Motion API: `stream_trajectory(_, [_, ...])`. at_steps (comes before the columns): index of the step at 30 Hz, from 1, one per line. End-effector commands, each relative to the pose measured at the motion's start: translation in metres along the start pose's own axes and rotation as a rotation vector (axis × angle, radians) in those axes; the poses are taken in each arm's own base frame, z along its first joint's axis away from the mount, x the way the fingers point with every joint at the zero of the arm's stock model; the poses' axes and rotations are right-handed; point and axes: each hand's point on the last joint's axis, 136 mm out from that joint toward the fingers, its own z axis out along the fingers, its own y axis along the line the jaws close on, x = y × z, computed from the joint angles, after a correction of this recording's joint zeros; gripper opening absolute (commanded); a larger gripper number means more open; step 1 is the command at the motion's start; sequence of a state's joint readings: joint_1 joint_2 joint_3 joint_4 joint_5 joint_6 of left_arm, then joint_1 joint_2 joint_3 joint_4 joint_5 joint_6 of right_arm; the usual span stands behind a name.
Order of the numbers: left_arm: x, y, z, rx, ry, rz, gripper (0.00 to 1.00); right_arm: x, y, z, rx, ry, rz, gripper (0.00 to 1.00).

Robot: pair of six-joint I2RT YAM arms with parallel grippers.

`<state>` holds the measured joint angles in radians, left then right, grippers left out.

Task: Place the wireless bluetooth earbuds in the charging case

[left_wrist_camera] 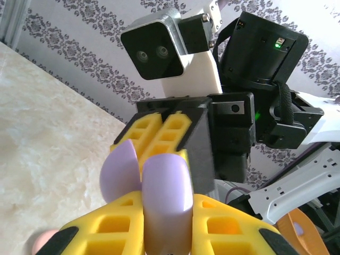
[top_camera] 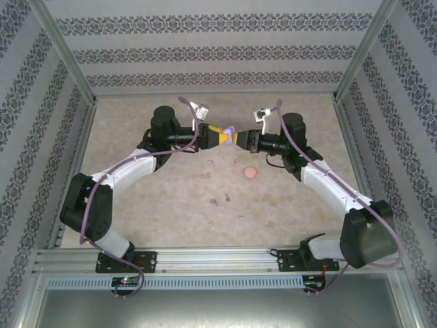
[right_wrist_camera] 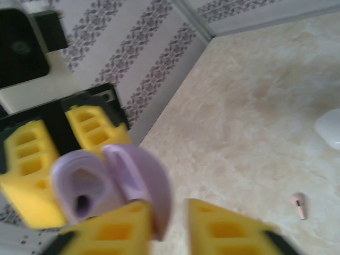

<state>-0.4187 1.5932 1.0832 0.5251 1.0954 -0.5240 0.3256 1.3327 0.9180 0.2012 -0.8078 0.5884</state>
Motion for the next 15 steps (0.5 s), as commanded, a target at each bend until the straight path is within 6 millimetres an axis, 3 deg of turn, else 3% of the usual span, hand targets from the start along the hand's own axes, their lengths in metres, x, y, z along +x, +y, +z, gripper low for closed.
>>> stream_trajectory(1, [-0.001,-0.013,0.006,0.058,0.008,0.047,0.00,-0.021,0.023,0.000,-0.054,-0.044,-0.059,0.00])
stream_trajectory(8, [-0.002,-0.006,0.006,0.013,0.001,0.046,0.00,-0.022,0.024,0.000,-0.040,-0.045,-0.047,0.00])
stream_trajectory(15, [-0.016,0.004,-0.008,-0.106,-0.036,0.080,0.45,-0.020,0.000,-0.007,0.101,-0.058,-0.038,0.00])
